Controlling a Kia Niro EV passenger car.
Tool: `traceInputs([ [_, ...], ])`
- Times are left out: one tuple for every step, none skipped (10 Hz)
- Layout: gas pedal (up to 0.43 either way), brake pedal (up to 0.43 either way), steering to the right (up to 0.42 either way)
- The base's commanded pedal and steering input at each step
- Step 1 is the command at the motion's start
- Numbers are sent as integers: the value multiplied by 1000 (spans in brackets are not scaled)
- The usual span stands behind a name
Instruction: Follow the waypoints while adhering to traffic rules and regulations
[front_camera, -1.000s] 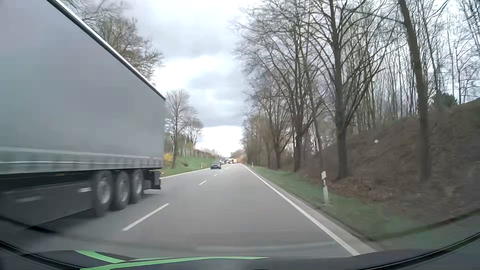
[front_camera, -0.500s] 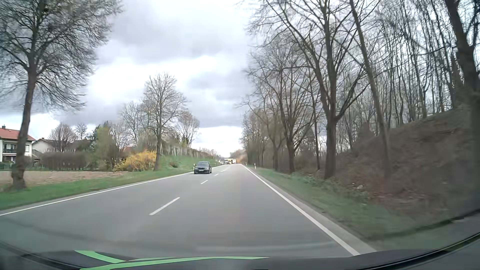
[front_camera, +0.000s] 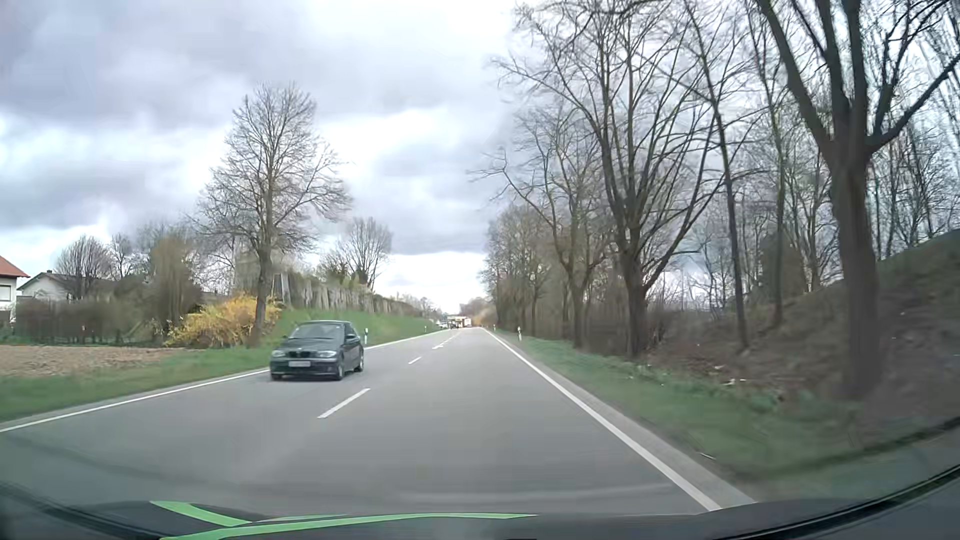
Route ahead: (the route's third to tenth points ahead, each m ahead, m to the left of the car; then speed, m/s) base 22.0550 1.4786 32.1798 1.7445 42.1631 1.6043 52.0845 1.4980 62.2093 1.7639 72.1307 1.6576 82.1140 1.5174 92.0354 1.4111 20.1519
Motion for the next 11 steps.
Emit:
traceInputs([
  [157,0,0],
  [157,0,0],
  [157,0,0],
  [157,0,0],
  [157,0,0],
  [157,0,0],
  [157,0,0],
  [157,0,0],
  [157,0,0],
  [157,0,0],
  [157,0,0],
])
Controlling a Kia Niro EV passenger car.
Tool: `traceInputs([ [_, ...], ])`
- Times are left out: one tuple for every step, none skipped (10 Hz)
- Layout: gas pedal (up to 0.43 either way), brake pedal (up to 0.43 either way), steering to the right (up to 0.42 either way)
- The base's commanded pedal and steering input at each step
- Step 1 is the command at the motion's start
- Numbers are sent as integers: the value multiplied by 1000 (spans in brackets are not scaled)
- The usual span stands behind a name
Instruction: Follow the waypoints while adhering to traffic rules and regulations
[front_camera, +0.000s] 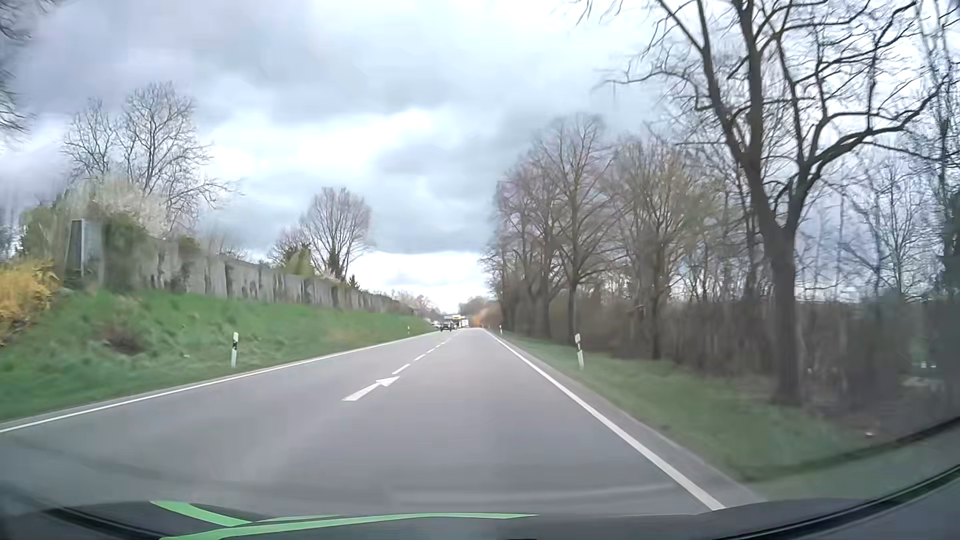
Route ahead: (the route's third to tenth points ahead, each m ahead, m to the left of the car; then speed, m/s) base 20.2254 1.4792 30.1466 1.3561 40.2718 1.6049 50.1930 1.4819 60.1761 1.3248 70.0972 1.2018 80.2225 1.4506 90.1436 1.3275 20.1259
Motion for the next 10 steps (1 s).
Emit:
traceInputs([
  [157,0,0],
  [157,0,0],
  [157,0,0],
  [157,0,0],
  [157,0,0],
  [157,0,0],
  [157,0,0],
  [157,0,0],
  [157,0,0],
  [157,0,0],
])
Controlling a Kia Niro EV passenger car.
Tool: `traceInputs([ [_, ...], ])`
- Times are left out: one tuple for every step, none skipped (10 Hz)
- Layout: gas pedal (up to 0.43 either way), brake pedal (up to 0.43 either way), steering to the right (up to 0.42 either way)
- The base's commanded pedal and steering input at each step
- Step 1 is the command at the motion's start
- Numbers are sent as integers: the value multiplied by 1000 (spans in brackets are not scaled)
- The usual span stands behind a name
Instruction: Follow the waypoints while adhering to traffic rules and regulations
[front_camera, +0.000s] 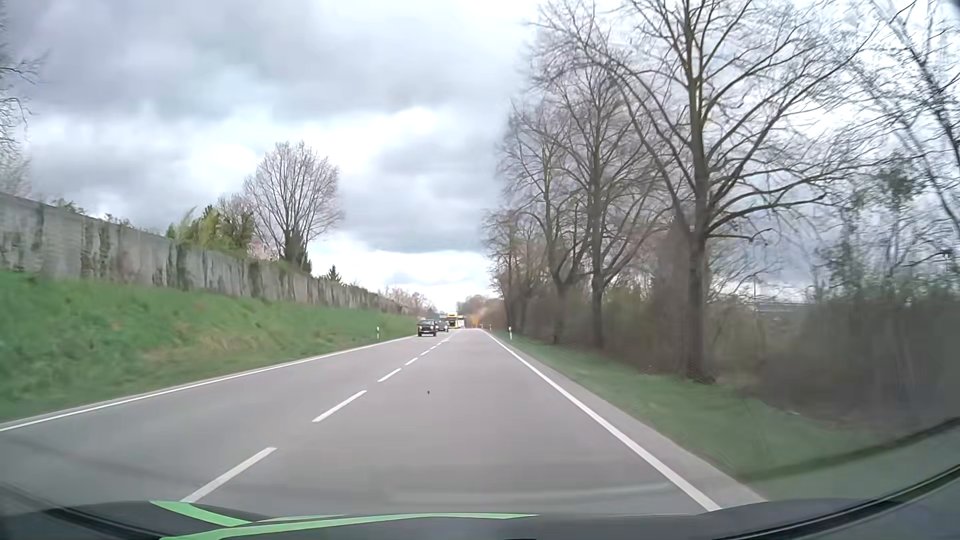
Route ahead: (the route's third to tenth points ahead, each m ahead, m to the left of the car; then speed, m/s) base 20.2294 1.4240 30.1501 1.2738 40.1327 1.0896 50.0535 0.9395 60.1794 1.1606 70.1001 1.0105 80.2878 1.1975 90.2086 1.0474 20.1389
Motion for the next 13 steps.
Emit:
traceInputs([
  [157,0,0],
  [157,0,0],
  [157,0,0],
  [157,0,0],
  [157,0,0],
  [157,0,0],
  [157,0,0],
  [157,0,0],
  [157,0,0],
  [157,0,0],
  [157,0,0],
  [157,0,0],
  [157,0,0],
])
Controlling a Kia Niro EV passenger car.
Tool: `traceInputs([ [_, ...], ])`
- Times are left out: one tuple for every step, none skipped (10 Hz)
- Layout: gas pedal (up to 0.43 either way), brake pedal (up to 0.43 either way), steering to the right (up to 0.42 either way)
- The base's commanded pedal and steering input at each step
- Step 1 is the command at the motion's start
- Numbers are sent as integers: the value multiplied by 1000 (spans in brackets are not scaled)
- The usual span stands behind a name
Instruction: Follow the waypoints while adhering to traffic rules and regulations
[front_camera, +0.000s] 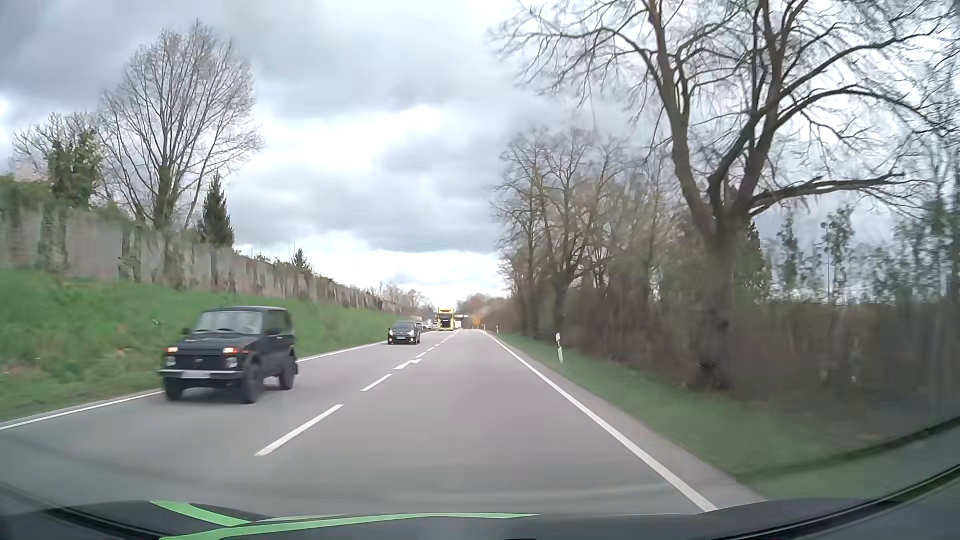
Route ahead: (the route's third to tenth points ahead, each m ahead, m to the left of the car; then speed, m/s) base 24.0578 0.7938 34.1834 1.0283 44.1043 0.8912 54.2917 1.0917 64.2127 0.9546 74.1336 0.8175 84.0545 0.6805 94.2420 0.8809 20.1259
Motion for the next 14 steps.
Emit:
traceInputs([
  [157,0,0],
  [157,0,0],
  [157,0,0],
  [157,0,0],
  [157,0,0],
  [157,0,0],
  [157,0,0],
  [157,0,0],
  [157,0,0],
  [157,0,0],
  [157,0,0],
  [157,0,0],
  [157,0,0],
  [157,0,0],
])
